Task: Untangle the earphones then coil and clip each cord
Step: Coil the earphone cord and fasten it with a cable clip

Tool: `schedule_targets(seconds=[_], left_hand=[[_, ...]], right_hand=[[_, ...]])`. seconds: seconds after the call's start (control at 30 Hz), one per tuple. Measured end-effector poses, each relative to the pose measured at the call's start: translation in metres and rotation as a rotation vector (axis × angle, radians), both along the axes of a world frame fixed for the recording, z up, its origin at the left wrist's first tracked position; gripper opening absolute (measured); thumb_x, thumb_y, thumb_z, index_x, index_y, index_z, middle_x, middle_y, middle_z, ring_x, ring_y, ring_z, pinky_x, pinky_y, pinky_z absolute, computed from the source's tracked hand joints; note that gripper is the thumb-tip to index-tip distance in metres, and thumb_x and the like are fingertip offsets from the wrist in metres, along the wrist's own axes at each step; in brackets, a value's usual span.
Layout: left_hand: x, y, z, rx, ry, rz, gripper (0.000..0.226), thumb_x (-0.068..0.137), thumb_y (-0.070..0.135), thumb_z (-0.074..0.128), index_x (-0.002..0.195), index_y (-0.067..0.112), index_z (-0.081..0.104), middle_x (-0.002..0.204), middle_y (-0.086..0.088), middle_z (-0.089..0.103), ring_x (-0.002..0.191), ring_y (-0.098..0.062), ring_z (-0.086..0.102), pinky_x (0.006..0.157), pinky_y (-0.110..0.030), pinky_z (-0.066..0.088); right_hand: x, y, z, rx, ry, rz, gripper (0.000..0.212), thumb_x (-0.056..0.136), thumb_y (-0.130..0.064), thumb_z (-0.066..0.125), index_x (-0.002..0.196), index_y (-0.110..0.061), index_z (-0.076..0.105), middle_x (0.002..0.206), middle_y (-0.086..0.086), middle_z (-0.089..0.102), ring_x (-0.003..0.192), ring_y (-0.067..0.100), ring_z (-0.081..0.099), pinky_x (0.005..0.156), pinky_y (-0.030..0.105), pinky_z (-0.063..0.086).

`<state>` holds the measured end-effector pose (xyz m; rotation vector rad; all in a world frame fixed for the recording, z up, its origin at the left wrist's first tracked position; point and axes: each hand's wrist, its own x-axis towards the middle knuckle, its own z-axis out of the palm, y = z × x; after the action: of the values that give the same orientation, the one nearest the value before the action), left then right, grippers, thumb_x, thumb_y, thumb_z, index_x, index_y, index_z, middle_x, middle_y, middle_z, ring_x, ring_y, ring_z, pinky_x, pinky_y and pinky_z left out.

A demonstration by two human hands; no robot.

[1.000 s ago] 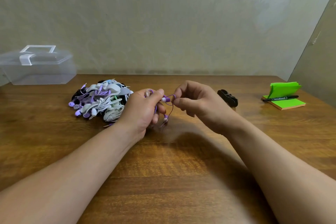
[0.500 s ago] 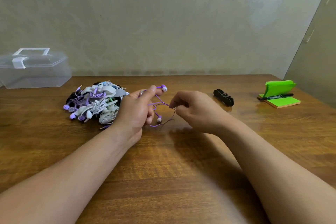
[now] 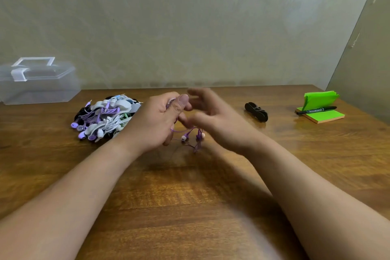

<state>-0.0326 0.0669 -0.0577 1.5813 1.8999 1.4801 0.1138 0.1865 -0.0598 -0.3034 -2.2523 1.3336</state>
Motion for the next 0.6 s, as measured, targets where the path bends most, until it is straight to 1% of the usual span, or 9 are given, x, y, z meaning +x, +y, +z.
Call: schedule_targets(seconds=[0.03, 0.1, 0.17, 0.23, 0.33, 0.4, 0.47, 0.53, 0.6], left_hand=[[0.001, -0.001, 0.003, -0.001, 0.000, -0.031, 0.045, 0.102, 0.060, 0.040, 0.108, 0.025, 0.068, 0.073, -0.017, 0.072, 0.043, -0.025, 0.055, 0.048, -0.025, 0.043], [0.003, -0.003, 0.010, 0.039, -0.066, -0.088, 0.043, 0.105, 0.054, 0.039, 0.120, 0.024, 0.066, 0.089, -0.010, 0.079, 0.045, -0.026, 0.059, 0.045, -0.025, 0.043], [0.000, -0.006, 0.018, 0.111, -0.170, -0.081, 0.044, 0.107, 0.048, 0.037, 0.129, 0.020, 0.061, 0.106, -0.003, 0.079, 0.054, -0.028, 0.068, 0.043, -0.025, 0.045], [-0.005, -0.007, 0.020, 0.146, -0.211, -0.013, 0.044, 0.107, 0.049, 0.037, 0.133, 0.021, 0.058, 0.111, 0.001, 0.078, 0.068, -0.031, 0.075, 0.044, -0.024, 0.046], [-0.017, -0.005, 0.012, 0.137, -0.124, 0.146, 0.044, 0.107, 0.050, 0.039, 0.129, 0.019, 0.062, 0.099, -0.001, 0.079, 0.058, -0.026, 0.071, 0.043, -0.020, 0.042], [-0.024, -0.003, 0.006, 0.180, -0.143, 0.220, 0.043, 0.109, 0.048, 0.040, 0.112, 0.014, 0.065, 0.078, -0.005, 0.075, 0.043, -0.019, 0.056, 0.044, -0.021, 0.039], [-0.030, -0.003, 0.005, 0.258, -0.154, 0.310, 0.043, 0.109, 0.049, 0.042, 0.096, 0.015, 0.065, 0.062, -0.002, 0.064, 0.044, -0.015, 0.048, 0.049, -0.026, 0.039], [-0.034, -0.005, 0.007, 0.365, -0.160, 0.404, 0.044, 0.109, 0.050, 0.042, 0.085, 0.020, 0.064, 0.058, 0.002, 0.056, 0.051, -0.011, 0.050, 0.054, -0.029, 0.040], [-0.037, -0.008, 0.013, 0.484, -0.184, 0.481, 0.045, 0.107, 0.053, 0.041, 0.081, 0.022, 0.061, 0.057, 0.005, 0.051, 0.051, -0.011, 0.049, 0.055, -0.029, 0.039]], right_hand=[[-0.004, -0.001, -0.005, -0.079, -0.047, 0.077, 0.069, 0.092, -0.017, 0.069, 0.154, -0.015, 0.039, 0.143, 0.002, 0.062, 0.125, 0.007, 0.064, 0.106, 0.034, 0.054], [-0.004, 0.002, -0.008, -0.050, -0.172, 0.119, 0.055, 0.097, -0.010, 0.070, 0.147, -0.016, 0.048, 0.121, 0.005, 0.074, 0.104, 0.016, 0.074, 0.094, 0.036, 0.059], [0.003, 0.008, -0.006, 0.073, -0.267, 0.098, 0.026, 0.102, -0.020, 0.067, 0.128, -0.015, 0.066, 0.088, 0.000, 0.077, 0.077, 0.017, 0.074, 0.077, 0.028, 0.058], [0.011, 0.019, -0.004, 0.054, -0.266, 0.016, 0.022, 0.106, -0.032, 0.062, 0.111, -0.017, 0.076, 0.067, -0.006, 0.068, 0.062, 0.012, 0.064, 0.065, 0.023, 0.051], [0.021, 0.033, 0.003, 0.019, -0.220, -0.040, 0.033, 0.101, -0.050, 0.062, 0.097, -0.021, 0.078, 0.060, -0.012, 0.054, 0.061, 0.013, 0.054, 0.061, 0.031, 0.047], [0.027, 0.039, 0.007, -0.107, -0.198, 0.069, 0.046, 0.097, -0.061, 0.061, 0.099, -0.016, 0.072, 0.062, -0.008, 0.038, 0.056, 0.012, 0.036, 0.053, 0.027, 0.032], [0.034, 0.044, 0.011, -0.274, -0.176, 0.136, 0.059, 0.097, -0.068, 0.055, 0.102, -0.012, 0.070, 0.072, -0.002, 0.022, 0.060, 0.015, 0.020, 0.053, 0.030, 0.017], [0.039, 0.050, 0.013, -0.242, -0.205, 0.020, 0.063, 0.102, -0.066, 0.047, 0.102, -0.006, 0.070, 0.071, 0.000, 0.027, 0.060, 0.015, 0.024, 0.052, 0.030, 0.020], [0.036, 0.050, 0.009, -0.089, -0.288, -0.139, 0.064, 0.104, -0.063, 0.044, 0.098, -0.007, 0.072, 0.066, -0.002, 0.041, 0.058, 0.015, 0.035, 0.051, 0.031, 0.029]])
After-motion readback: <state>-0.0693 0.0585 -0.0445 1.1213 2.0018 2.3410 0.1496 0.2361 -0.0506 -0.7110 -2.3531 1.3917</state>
